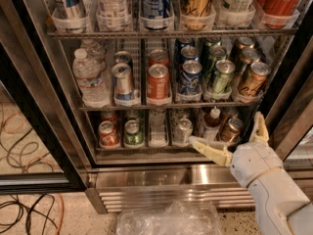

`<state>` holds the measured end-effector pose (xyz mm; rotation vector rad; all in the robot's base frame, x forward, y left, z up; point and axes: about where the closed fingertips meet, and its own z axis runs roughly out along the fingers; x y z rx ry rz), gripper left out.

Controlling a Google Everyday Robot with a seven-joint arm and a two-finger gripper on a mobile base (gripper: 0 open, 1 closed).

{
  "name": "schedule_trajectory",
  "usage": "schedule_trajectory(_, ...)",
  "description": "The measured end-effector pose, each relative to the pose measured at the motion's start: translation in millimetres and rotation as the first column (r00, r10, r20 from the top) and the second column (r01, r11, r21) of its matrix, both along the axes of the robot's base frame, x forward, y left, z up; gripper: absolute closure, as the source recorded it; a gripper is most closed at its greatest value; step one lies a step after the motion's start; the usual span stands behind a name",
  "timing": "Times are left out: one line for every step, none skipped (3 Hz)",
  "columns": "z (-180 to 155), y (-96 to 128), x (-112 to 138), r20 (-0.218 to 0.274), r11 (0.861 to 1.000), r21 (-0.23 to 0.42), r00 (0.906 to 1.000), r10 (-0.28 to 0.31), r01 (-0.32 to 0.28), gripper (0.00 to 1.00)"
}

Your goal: Pick green can from middle shelf of fridge

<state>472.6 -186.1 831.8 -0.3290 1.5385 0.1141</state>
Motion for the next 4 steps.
schedule_trajectory(-3,1,18,0.039,0.999,0.02,0.9985,-0.039,0.038,0.0)
schedule_trajectory(-22,12,39,0.043,0.998,0.01,0.9975,-0.056,0.056,0.0)
schedule_trajectory(-23,11,39,0.043,0.998,0.009,0.9974,-0.058,0.058,0.0)
schedule_trajectory(-24,10,43,0.051,0.996,0.028,0.9954,-0.082,0.08,0.0)
